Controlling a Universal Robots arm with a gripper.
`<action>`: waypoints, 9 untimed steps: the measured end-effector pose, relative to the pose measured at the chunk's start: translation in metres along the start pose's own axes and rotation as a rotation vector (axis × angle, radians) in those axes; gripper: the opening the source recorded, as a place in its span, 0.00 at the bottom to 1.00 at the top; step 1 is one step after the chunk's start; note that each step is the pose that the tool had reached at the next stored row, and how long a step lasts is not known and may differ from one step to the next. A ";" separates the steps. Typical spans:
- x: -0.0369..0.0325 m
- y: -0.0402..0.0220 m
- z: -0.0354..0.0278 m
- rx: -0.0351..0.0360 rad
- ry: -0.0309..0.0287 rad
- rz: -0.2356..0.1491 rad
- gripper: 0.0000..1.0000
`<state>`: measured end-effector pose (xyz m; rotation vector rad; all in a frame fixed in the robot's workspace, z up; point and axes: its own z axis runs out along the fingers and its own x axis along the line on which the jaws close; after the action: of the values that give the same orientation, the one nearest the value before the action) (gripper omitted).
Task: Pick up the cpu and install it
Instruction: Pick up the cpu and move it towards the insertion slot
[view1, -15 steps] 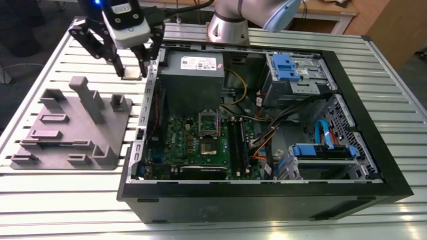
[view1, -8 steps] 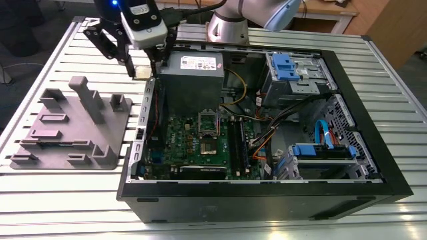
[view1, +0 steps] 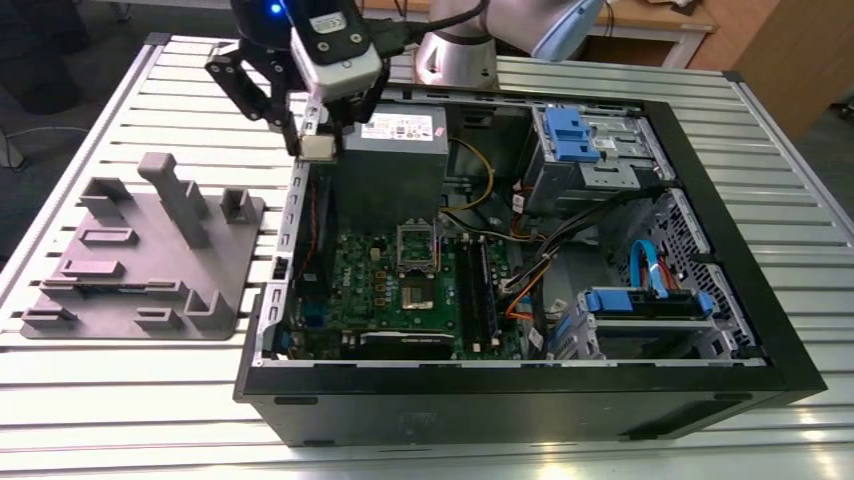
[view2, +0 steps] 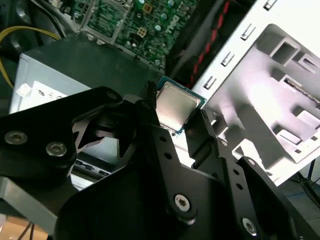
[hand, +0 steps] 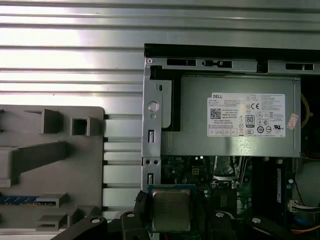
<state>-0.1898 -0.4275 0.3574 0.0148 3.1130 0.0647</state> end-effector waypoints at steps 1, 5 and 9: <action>-0.0034 0.0000 0.0001 0.0001 0.0000 0.000 0.47; -0.0174 0.0001 0.0006 0.0001 0.0001 0.000 0.47; -0.0316 0.0002 0.0012 0.0000 0.0000 0.000 0.47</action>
<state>-0.1581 -0.4275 0.3571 0.0149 3.1130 0.0647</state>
